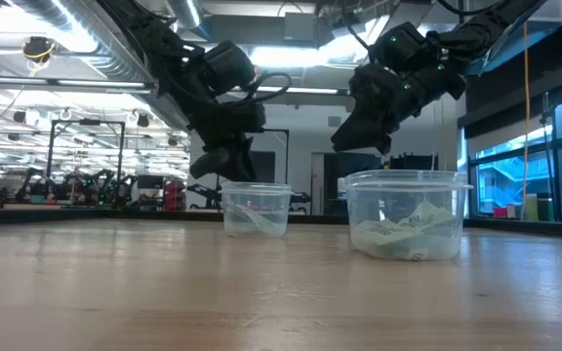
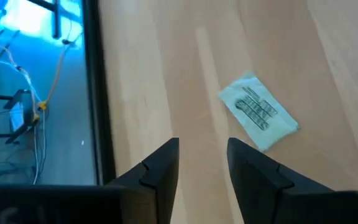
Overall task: Pick and place Stevia / Truvia into bins
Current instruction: Put the green stevia packet into the top transparent container
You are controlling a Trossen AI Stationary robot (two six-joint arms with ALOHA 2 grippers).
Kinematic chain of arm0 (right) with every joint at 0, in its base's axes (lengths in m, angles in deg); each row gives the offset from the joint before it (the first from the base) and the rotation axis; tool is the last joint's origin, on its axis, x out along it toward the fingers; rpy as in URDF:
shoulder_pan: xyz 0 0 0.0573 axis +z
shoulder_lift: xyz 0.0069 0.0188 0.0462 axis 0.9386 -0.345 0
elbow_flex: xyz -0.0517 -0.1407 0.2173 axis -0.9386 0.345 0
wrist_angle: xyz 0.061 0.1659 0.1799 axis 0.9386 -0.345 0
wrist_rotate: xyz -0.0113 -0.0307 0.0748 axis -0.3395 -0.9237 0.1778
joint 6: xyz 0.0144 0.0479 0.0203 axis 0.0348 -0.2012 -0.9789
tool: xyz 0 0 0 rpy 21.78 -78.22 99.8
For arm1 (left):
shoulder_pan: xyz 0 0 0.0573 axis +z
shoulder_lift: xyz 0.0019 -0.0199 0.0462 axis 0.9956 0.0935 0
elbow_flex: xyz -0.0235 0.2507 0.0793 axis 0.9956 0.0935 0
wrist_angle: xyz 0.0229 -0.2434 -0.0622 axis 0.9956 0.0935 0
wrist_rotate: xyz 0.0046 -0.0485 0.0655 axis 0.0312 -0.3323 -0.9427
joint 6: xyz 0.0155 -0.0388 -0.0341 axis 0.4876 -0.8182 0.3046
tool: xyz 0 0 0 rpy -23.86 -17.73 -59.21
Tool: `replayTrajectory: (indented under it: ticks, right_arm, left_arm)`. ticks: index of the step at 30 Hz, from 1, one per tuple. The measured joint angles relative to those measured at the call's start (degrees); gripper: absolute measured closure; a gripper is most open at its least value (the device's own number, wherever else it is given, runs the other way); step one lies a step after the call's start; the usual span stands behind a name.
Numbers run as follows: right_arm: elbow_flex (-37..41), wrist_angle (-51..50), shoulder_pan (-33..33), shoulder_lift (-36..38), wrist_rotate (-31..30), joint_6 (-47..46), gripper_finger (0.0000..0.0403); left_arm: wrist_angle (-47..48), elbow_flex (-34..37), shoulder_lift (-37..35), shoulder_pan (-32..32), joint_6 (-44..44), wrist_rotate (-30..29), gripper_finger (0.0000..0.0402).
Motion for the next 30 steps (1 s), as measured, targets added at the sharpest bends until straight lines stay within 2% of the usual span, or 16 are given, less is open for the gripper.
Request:
replayTrajectory:
  ticks: [4, 14, 19, 30]
  right_arm:
    - [0.0, 0.05, 0.0, -0.02, 0.01, 1.53, 0.0287]
    - [0.0, 0.26, 0.0, -0.02, 0.02, 1.58, 0.0287]
    - [0.0, 0.89, 0.0, -0.02, 0.02, 1.3, 0.0287]
    - [0.0, 3.32, 0.0, -0.02, 0.24, -0.46, 0.0287]
  left_arm:
    - [0.14, 0.02, 0.0, -0.31, -4.21, -0.87, 0.0273]
    - [-0.81, 0.02, 0.0, -0.31, -5.55, -9.35, 0.0265]
    - [-0.79, 0.02, 0.0, -0.32, -2.88, -12.73, 0.0263]
    - [-0.81, 0.02, 0.0, -0.82, -3.8, -12.61, 0.0262]
